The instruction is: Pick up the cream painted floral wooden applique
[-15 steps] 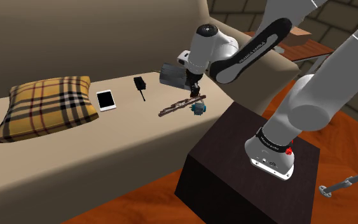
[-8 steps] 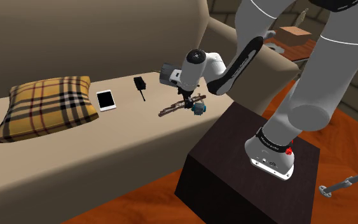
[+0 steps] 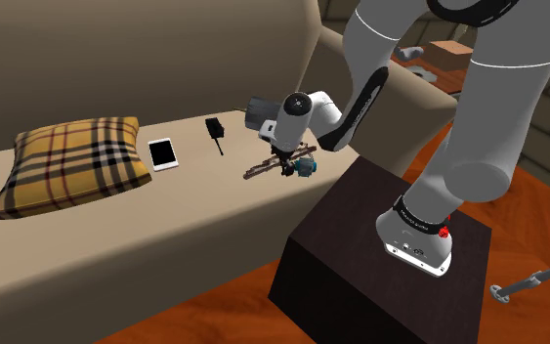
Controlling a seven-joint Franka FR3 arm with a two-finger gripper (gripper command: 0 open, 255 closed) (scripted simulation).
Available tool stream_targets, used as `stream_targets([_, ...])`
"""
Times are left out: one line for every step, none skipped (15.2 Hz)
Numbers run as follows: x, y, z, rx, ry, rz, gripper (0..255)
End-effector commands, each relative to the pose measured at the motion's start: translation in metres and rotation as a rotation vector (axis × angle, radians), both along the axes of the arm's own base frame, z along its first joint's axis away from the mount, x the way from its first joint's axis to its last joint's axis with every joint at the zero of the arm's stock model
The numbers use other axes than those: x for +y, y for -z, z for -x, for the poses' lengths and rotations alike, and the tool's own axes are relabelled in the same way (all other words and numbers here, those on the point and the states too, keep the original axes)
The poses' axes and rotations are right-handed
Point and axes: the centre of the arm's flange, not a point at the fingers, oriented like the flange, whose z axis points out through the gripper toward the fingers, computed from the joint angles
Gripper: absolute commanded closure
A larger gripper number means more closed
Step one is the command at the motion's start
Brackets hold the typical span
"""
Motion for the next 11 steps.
stream_targets([-0.0003, 0.0046, -0.0003, 0.0, 0.0, 0.0, 0])
stream_targets([0.0004, 0.0045, 0.0001, 0.0, 0.0, 0.0, 255])
stream_targets([0.0003, 0.0041, 0.0002, 0.0, 0.0, 0.0, 255])
stream_targets([0.0003, 0.0041, 0.0, 0.0, 0.0, 0.0, 255])
stream_targets([0.0002, 0.0041, 0.0, 0.0, 0.0, 0.0, 255])
stream_targets([0.0002, 0.0041, 0.0, 0.0, 0.0, 0.0, 255])
stream_targets([0.0003, 0.0041, 0.0, 0.0, 0.0, 0.0, 255])
stream_targets([0.0003, 0.0041, 0.0, 0.0, 0.0, 0.0, 255])
stream_targets([0.0003, 0.0041, 0.0, 0.0, 0.0, 0.0, 255])
stream_targets([0.0003, 0.0041, 0.0, 0.0, 0.0, 0.0, 255])
stream_targets([-0.0003, 0.0046, -0.0003, 0.0, 0.0, 0.0, 255])
